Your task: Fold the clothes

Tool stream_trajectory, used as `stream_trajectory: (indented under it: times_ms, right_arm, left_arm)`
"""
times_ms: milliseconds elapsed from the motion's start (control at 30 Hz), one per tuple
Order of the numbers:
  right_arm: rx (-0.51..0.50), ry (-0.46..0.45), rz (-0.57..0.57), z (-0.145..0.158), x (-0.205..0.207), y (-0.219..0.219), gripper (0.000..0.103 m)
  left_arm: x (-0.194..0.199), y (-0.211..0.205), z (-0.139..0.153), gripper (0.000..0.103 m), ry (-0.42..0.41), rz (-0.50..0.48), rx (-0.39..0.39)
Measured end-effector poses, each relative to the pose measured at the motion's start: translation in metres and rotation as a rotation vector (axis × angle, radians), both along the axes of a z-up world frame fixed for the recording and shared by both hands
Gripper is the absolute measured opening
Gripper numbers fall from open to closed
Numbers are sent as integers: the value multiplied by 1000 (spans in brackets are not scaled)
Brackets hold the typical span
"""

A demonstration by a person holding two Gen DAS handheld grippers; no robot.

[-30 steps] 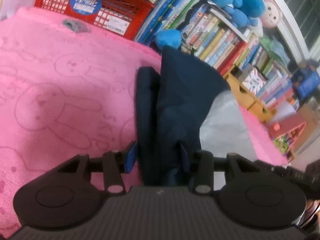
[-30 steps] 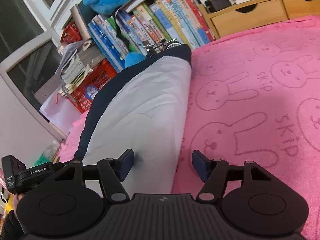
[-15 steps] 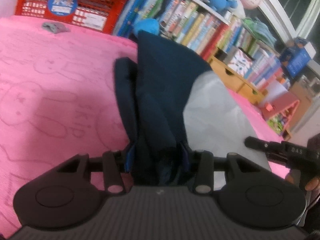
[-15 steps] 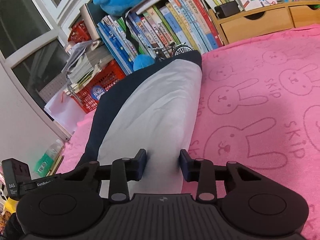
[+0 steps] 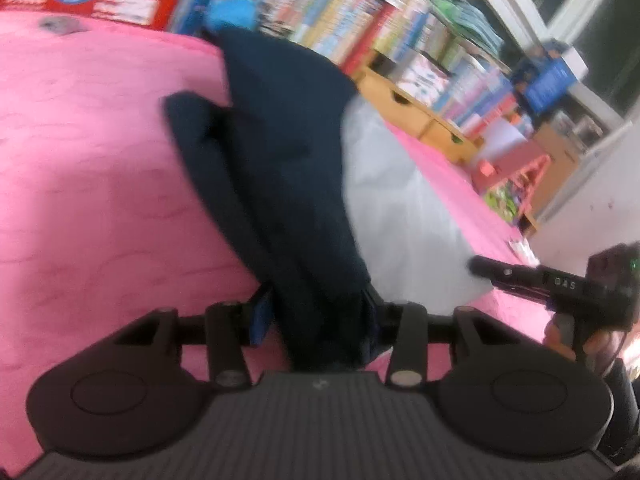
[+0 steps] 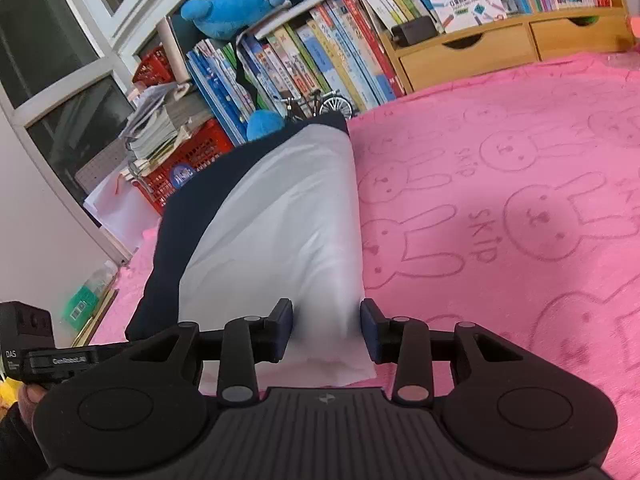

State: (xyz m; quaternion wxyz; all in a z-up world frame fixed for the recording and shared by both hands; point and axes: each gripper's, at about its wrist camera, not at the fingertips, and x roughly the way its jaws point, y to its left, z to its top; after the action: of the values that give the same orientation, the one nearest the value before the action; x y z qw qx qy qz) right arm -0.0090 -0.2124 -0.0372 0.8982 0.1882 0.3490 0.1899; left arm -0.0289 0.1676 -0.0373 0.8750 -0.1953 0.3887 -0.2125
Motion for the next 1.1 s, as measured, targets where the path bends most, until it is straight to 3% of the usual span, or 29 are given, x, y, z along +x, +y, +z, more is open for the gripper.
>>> stream_trajectory:
  times_ms: [200,333,433,633,800,967,1033,1100]
  right_arm:
    - [-112,-138,45,28,61,18,41]
    - [-302,-241,152,38,112,73,41]
    - [-450,-302,272,32,126,115,43]
    - [-624,-436,515,9,101,162,44]
    - [-545,-430,586,4,96,162,51]
    - [-487,-403,606,2,101,159,58]
    - [-480,-400,614,2,101,158,59]
    - [-475,-396,622,2,101,158,60]
  left_arm:
    - [26,24,62,42,-121,15,18]
    - [72,13,95,54,-171,7,-48]
    - [127,-6,104,57,-143,-13,-89]
    - [237,-56,73,62,25,-53,-142]
    - [288,-80,33,61,193,-56,-151]
    - [307,-93,15,60,247,-58,-173]
    - [315,-97,10,44,258,-48,-172]
    - [321,-100,13,11,235,-60,-166]
